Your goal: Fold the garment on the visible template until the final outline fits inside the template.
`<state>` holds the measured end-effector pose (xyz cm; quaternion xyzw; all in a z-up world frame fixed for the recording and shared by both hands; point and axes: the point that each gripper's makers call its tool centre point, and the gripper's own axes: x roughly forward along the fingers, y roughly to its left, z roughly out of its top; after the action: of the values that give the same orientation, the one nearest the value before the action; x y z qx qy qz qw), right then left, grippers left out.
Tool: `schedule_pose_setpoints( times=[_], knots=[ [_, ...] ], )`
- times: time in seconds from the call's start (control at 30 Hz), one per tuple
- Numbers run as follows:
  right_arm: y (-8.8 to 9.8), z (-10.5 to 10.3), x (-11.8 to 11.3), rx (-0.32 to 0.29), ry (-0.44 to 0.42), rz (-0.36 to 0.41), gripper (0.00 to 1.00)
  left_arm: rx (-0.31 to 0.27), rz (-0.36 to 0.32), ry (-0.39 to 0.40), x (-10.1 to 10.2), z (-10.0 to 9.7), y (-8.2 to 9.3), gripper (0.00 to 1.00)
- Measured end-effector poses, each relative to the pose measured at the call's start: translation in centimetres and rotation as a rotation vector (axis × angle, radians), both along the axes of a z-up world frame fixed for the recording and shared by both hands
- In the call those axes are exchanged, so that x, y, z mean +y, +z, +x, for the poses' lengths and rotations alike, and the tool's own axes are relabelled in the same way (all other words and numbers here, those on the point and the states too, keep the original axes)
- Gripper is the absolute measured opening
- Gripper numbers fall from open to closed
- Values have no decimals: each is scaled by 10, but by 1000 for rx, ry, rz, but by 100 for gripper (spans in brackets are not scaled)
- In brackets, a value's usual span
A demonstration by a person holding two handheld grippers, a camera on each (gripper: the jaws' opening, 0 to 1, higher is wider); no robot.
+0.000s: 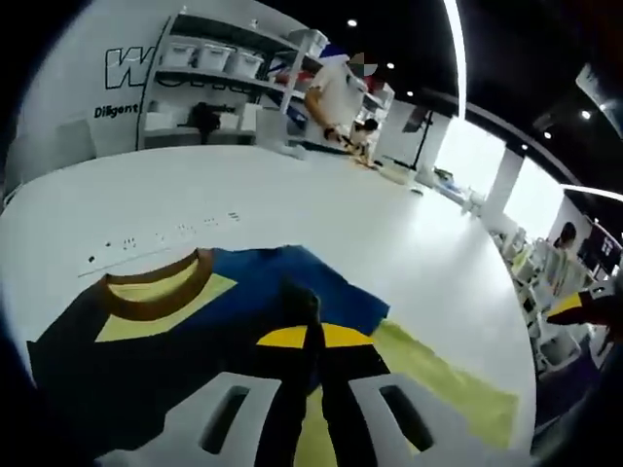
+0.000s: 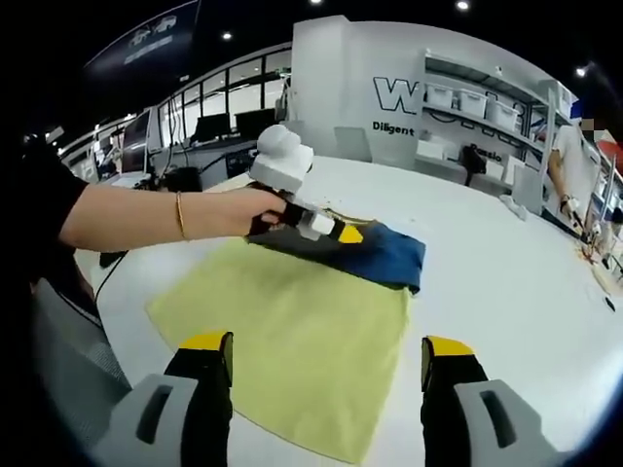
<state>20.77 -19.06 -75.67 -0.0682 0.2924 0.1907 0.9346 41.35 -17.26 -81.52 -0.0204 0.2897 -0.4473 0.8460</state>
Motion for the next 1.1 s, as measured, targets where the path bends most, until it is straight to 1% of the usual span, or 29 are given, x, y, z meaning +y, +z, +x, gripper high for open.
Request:
schedule_pose_setpoints(
  times=[0.03, 0.1, 0.17, 0.23, 0.3, 0.33, 0.37, 0.4, 0.47, 0.5, 0.57, 0.6, 0.67, 0.7, 0.73, 0.77, 0.87, 0.9, 0.97, 1.0, 1.1],
  knots=[
    [-1, -1, -1, 1, -6, 4, 77, 4, 2, -1, -3, -2, -2, 0],
    [-2, -2, -2, 3, -8, 6, 77, -3, 27, -27, -6, -7, -9, 1],
    [-3, -3, -2, 5, -10, 9, 77, 10, 26, -40, -8, -12, -11, 5],
    [-3, -3, -2, 6, -11, 10, 77, 11, 26, -59, -8, -19, -10, 13],
    [-3, -3, -1, 7, -8, 12, 78, -2, 34, -40, 0, -16, -6, 21],
    [-3, -3, 0, 6, -7, 13, 78, -7, 34, -34, 1, -15, -4, 28],
    [-3, -2, 1, 6, -6, 17, 78, -26, 43, -11, 9, -11, 0, 34],
    [-3, -2, 1, 6, -5, 21, 78, -42, 55, 4, 15, -8, 2, 42],
    [-3, -2, 2, 7, -2, 22, 79, -65, 88, 42, 28, 0, 4, 55],
    [-3, -2, 3, 7, -1, 22, 79, -96, 93, 70, 36, 6, 8, 63],
    [-4, -2, 4, 12, 3, 25, 80, -99, 104, 87, 46, 10, 11, 72],
    [-4, -2, 5, 12, 4, 27, 80, -97, 110, 98, 50, 12, 11, 78],
    [-4, -2, 7, 13, 8, 30, 80, -91, 121, 122, 57, 14, 12, 92],
    [-3, -2, 8, 13, 11, 34, 80, -92, 132, 155, 67, 19, 14, 99],
    [-3, -2, 8, 12, 12, 35, 81, -93, 136, 159, 71, 19, 15, 98],
    [-3, -2, 9, 12, 14, 36, 81, -99, 139, 157, 74, 20, 16, 99],
    [-3, -2, 10, 14, 17, 37, 81, -95, 141, 160, 78, 22, 17, 99],
    [-3, -3, 11, 15, 20, 37, 81, -76, 147, 181, 91, 21, 18, 99],
    [-3, -3, 11, 15, 21, 35, 81, -60, 131, 233, 107, 22, 19, 99],
    [-3, -3, 11, 15, 21, 35, 81, -60, 129, 236, 109, 22, 19, 98],
    [-3, -4, 11, 17, 20, 35, 81, -37, 135, 263, 126, 21, 14, 94]
  ],
)
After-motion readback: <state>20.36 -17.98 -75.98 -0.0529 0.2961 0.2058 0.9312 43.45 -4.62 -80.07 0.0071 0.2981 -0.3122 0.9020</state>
